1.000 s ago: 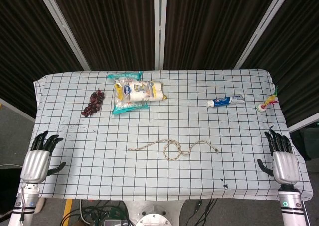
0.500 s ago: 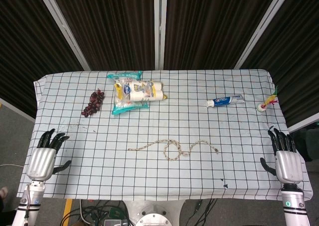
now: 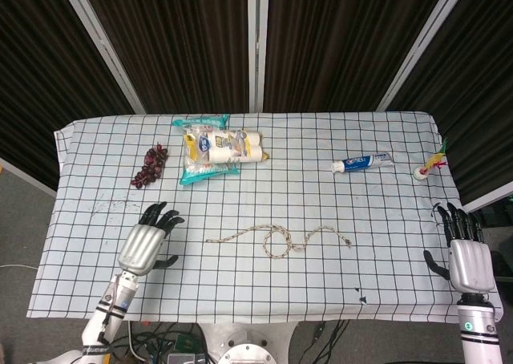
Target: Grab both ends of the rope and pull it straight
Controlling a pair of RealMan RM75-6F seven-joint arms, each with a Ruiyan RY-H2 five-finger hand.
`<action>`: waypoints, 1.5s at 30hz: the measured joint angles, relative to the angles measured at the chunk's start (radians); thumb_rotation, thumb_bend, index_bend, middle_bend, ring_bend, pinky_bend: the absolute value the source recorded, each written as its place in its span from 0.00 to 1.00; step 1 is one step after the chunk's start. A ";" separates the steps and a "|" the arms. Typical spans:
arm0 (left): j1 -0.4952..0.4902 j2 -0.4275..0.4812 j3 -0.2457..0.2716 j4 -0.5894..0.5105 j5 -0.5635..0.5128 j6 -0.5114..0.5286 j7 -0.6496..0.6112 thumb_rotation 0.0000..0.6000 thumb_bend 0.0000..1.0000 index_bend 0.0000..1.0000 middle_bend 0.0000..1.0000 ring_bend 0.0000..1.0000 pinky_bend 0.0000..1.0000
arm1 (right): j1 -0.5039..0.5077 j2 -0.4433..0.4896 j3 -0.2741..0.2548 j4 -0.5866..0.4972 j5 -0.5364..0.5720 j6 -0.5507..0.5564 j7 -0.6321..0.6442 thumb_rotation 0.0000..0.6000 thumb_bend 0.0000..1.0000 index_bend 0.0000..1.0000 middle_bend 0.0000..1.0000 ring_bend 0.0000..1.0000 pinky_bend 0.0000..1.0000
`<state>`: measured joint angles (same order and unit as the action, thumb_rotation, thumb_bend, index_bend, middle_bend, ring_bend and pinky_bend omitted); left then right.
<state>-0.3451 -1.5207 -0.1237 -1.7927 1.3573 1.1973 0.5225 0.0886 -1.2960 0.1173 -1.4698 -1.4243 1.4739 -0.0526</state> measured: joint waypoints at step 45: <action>-0.292 -0.312 -0.059 0.275 -0.423 -0.092 0.260 1.00 0.29 0.44 0.22 0.00 0.08 | 0.010 0.003 0.014 0.024 0.038 -0.027 0.044 1.00 0.22 0.00 0.00 0.00 0.00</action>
<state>-0.6376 -1.8327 -0.1827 -1.5180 0.9342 1.1057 0.7824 0.0986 -1.2925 0.1311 -1.4454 -1.3859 1.4470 -0.0085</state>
